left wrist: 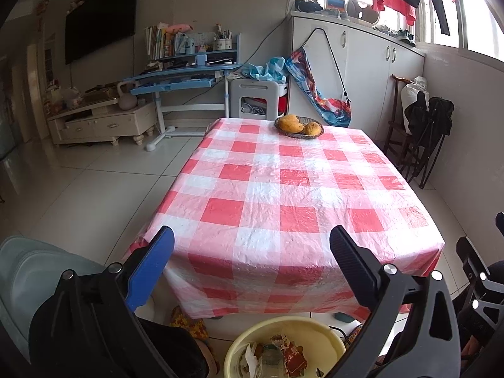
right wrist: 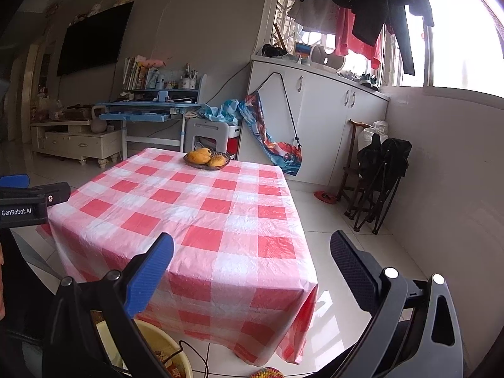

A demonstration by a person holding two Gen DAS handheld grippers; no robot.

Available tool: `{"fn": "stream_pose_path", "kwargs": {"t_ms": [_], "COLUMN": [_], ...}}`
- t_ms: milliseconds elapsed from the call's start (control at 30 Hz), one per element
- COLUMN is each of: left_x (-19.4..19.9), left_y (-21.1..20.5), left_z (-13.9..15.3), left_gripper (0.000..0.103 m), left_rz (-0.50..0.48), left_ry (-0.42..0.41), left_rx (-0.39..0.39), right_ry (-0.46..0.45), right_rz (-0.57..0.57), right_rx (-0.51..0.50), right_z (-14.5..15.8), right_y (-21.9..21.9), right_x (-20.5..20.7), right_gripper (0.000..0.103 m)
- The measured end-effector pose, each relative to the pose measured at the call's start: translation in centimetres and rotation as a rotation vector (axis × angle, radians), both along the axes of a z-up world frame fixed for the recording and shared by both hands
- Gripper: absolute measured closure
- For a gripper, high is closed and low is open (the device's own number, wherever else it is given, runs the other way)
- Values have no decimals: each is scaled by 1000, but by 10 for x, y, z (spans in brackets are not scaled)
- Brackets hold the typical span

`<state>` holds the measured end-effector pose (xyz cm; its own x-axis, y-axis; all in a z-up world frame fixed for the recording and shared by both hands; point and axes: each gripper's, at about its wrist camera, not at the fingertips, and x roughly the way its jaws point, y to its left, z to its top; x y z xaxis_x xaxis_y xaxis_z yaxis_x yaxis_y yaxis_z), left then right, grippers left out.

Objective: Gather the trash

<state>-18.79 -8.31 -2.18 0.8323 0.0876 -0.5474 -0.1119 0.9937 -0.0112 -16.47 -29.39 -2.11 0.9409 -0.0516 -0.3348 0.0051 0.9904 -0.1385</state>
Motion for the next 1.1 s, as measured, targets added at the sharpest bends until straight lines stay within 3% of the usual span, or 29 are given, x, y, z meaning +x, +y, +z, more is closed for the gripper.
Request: {"fn": "stream_pose_path", "kwargs": {"t_ms": [1100], "left_x": [-2], "left_y": [-2], "left_z": [5], "left_gripper": [7], "left_rz": [-12], "left_ry": [-6], "left_rx": [22], "right_ry": [-23], "right_rz": [0], "right_rx": [-21], "right_z": [1], "right_y": [5], "right_x": [-1], "right_gripper": [8]}}
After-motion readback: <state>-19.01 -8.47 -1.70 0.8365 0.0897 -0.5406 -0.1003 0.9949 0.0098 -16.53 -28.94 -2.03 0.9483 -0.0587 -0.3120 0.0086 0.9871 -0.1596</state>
